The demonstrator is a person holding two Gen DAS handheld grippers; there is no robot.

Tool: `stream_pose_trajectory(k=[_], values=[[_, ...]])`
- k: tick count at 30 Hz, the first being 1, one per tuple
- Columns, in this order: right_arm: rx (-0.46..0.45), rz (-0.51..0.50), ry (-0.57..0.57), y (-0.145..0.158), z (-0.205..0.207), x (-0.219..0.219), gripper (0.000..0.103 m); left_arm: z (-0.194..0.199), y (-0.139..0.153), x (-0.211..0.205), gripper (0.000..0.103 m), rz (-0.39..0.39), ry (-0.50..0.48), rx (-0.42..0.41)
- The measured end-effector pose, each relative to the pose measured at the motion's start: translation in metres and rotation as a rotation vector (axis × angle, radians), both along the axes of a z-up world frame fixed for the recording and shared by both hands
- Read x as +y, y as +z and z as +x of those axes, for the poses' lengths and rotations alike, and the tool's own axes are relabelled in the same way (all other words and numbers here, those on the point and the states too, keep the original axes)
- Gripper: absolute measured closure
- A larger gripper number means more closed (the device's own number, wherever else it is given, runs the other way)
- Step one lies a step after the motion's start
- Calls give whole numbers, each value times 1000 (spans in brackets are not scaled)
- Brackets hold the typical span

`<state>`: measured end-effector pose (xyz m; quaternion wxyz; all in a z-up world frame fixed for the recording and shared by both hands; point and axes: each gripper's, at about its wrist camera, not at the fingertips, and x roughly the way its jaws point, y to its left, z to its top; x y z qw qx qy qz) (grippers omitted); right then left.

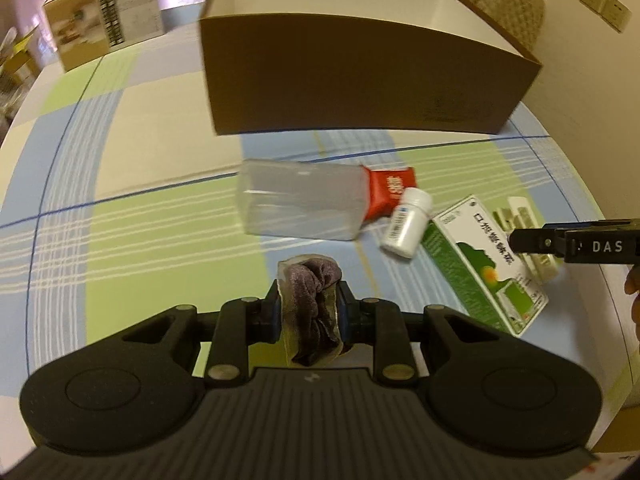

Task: Organize objects
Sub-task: 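Grasp the dark scrunchie with the left gripper while right grasps the white hair clip, then carry the scrunchie and hair clip over the brown box with both grippers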

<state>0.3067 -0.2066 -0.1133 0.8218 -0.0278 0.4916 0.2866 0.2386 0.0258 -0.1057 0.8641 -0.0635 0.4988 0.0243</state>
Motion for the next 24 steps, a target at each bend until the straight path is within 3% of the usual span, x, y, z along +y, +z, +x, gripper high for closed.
stream_pose_trajectory(k=[3,5,24], values=[[-12,5,12,0,1,0,53,-2,-1,4,82,-2,16,9],[-9,-51,16,-3,2,2,63,-3,-1,4,82,-5,21,14],[-6,-85,57,-10,-13,-14,64,-7,0,-3,81,-5,11,21]])
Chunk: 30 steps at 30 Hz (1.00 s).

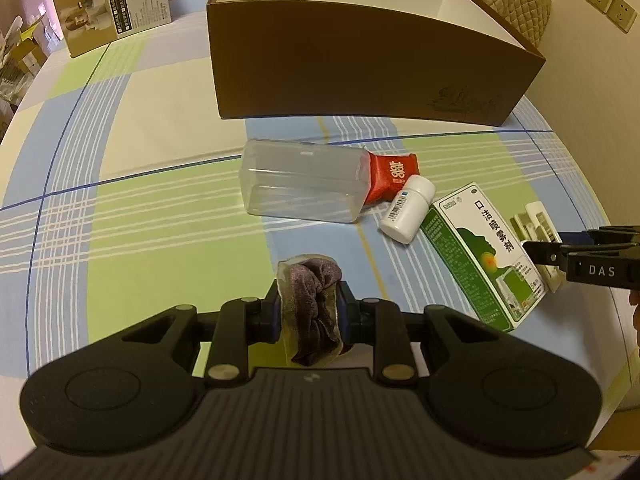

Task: Organize objects
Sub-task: 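Carry the scrunchie and hair clip over the brown box with both grippers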

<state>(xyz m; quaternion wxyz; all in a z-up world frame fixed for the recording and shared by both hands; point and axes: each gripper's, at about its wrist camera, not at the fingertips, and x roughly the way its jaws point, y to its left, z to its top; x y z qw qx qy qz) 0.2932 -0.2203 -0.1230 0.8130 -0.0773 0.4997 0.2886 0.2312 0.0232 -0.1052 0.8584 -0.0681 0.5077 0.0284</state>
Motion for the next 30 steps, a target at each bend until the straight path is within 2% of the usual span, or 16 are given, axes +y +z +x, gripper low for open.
stream_pose_trajectory(k=[8,17,30], values=[[10,17,-16,5,-2,-9,64,-1,3,1,81,-1,3,-3],[-10,94,-27,31,2,-12,64,3,17,3,81,0,10,-31],[-30,227,50,72,23,22,64,29,57,-2,81,-21,-20,-127]])
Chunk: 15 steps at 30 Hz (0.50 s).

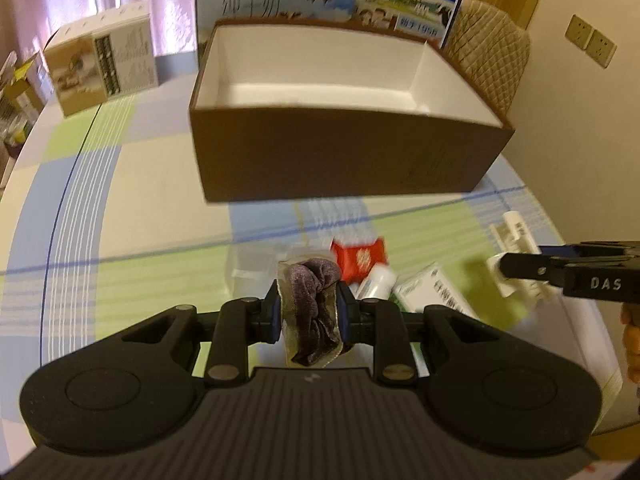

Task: Organize objects
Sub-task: 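Carry the scrunchie and hair clip over the brown box with both grippers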

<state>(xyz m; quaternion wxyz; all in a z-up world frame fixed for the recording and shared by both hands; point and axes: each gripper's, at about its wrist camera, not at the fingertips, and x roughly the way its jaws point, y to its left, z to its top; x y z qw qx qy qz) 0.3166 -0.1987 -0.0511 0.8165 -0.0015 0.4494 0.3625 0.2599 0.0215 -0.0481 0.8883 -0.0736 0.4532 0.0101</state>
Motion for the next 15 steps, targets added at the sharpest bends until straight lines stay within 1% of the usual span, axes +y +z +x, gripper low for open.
stream_pose_trajectory(k=[5,9,15], values=[[-25,59,17,19,25,17,64,26,16,4,81,14,-7,-48],[-70,93,25,33,49,33,64,53,30,12,81,33,-3,-91],[-145,104,33,51,85,55,64,98,44,22,81,69,-2,-121]])
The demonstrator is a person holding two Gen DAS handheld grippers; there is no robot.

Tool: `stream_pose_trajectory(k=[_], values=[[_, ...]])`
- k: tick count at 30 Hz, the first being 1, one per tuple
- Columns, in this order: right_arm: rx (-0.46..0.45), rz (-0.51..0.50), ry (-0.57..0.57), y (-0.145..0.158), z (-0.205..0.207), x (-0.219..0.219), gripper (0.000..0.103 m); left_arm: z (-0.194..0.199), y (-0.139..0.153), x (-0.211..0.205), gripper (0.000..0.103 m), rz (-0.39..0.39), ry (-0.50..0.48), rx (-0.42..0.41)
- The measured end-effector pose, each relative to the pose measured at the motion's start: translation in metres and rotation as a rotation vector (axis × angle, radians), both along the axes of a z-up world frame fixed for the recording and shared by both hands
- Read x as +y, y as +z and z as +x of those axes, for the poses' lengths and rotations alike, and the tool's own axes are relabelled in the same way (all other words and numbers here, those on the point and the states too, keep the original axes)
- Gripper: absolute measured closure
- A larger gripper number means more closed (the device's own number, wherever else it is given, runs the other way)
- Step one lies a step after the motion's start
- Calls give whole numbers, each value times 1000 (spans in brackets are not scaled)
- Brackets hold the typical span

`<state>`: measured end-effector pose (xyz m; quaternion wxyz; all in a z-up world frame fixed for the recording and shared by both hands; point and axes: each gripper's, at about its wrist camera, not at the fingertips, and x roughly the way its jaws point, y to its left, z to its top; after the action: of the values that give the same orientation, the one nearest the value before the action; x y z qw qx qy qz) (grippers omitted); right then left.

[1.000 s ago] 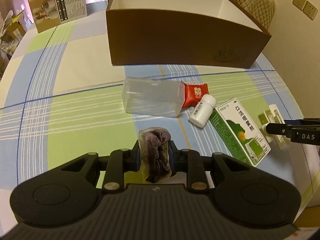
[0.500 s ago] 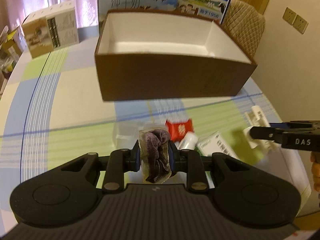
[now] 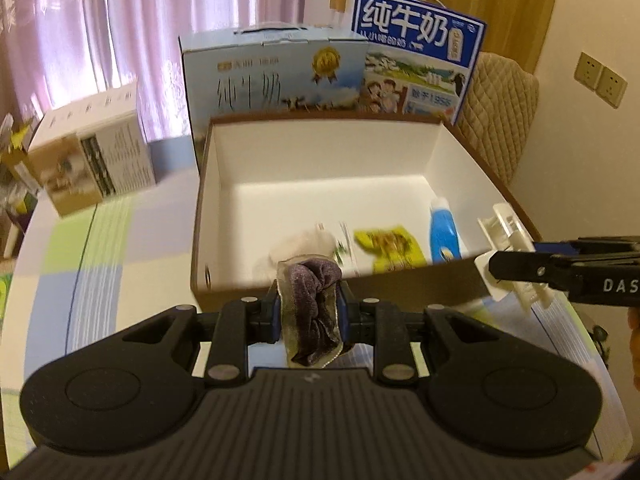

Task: Organize objects
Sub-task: 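Carry the scrunchie and hair clip over the brown box with both grippers, then lower scrunchie and hair clip into the box and open both grippers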

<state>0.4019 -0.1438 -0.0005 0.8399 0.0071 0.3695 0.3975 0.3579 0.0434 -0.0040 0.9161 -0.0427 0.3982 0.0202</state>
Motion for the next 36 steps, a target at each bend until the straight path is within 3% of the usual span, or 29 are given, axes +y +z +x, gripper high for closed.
stream_pose_trajectory(k=[10,17,25,36], values=[[-68,-40,-29,5,63,35,64,77,-2,10,81,47,-3,12],[-39,-119,-59,-16,102,56,64,125,-15,16,81,65,-1,47],[6,-232,-80,-46,130,75,64,172,-51,21,81,93,1,150],[33,-251,-93,-62,149,79,64,207,-74,21,78,101,-13,199]])
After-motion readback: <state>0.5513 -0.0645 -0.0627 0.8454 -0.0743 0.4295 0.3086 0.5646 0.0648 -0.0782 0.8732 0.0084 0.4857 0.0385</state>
